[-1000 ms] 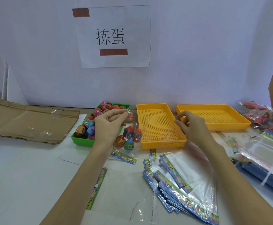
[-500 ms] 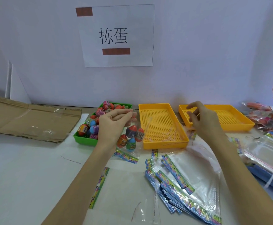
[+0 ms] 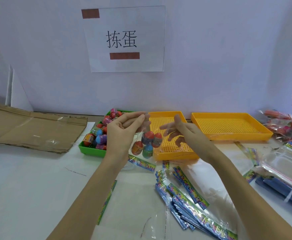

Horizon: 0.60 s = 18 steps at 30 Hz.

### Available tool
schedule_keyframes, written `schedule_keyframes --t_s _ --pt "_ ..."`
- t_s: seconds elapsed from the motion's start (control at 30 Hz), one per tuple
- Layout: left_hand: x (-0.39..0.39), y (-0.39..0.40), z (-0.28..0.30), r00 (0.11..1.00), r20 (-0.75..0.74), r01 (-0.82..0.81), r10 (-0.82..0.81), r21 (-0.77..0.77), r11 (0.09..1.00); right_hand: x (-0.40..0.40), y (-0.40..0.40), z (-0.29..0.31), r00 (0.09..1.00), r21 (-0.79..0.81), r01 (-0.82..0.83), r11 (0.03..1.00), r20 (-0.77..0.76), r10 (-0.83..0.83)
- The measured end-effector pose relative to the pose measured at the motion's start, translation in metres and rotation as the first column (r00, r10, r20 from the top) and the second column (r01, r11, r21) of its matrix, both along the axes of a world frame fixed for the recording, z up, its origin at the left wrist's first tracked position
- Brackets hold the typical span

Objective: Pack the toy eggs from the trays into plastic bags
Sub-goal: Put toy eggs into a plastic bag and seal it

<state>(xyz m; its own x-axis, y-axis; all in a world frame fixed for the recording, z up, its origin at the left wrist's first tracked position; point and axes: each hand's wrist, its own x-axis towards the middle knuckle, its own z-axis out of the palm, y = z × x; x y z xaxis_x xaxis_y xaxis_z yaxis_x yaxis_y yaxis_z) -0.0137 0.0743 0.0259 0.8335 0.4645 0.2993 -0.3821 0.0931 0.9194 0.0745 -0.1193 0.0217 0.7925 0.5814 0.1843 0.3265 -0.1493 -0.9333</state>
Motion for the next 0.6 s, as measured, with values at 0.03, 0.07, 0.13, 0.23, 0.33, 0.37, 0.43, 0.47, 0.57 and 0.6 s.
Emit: schedule_keyframes --t_s 0.03,0.07,0.13,0.23,0.33,0.37,0.43,0.47,0.57,0.6 --pt "0.000 0.000 0.000 1.000 0.000 -0.012 0.012 -0.011 1.000 -0.002 0.001 0.001 1.000 0.008 -0.030 1.000 -0.008 0.030" --pt "0.001 0.000 -0.001 1.000 0.002 -0.017 0.017 -0.023 1.000 -0.004 0.001 0.000 0.999 0.006 -0.041 0.999 0.017 0.041" --pt "0.002 0.000 -0.003 1.000 -0.002 -0.016 0.016 -0.045 0.999 -0.008 0.004 -0.003 0.996 0.025 -0.006 1.000 0.084 0.004" --pt "0.004 0.001 -0.006 0.999 -0.029 -0.030 0.029 -0.061 0.998 -0.009 0.007 -0.005 0.996 0.114 0.055 0.992 0.060 -0.062" --pt "0.006 0.005 -0.008 0.990 -0.110 0.081 -0.085 -0.039 0.996 -0.009 0.005 -0.003 0.997 0.150 0.067 0.986 0.031 -0.073" --pt "0.006 0.006 -0.008 0.978 -0.148 0.139 -0.144 -0.045 0.989 -0.009 0.005 -0.002 0.996 0.161 0.081 0.984 0.026 -0.086" --pt "0.007 0.007 -0.009 0.955 -0.173 0.212 -0.242 -0.175 0.962 -0.008 0.004 0.000 0.993 0.173 0.111 0.979 0.012 -0.115" --pt "0.008 0.007 -0.010 0.949 -0.166 0.220 -0.269 -0.262 0.940 -0.008 0.003 0.002 0.993 0.169 0.116 0.979 0.011 -0.120" --pt "0.010 0.009 -0.010 0.947 -0.175 0.200 -0.269 -0.334 0.921 -0.009 0.002 0.005 0.992 0.157 0.123 0.980 0.019 -0.128" --pt "0.010 0.010 -0.011 0.951 -0.174 0.188 -0.255 -0.328 0.926 -0.009 0.001 0.005 0.990 0.165 0.138 0.977 0.020 -0.143"
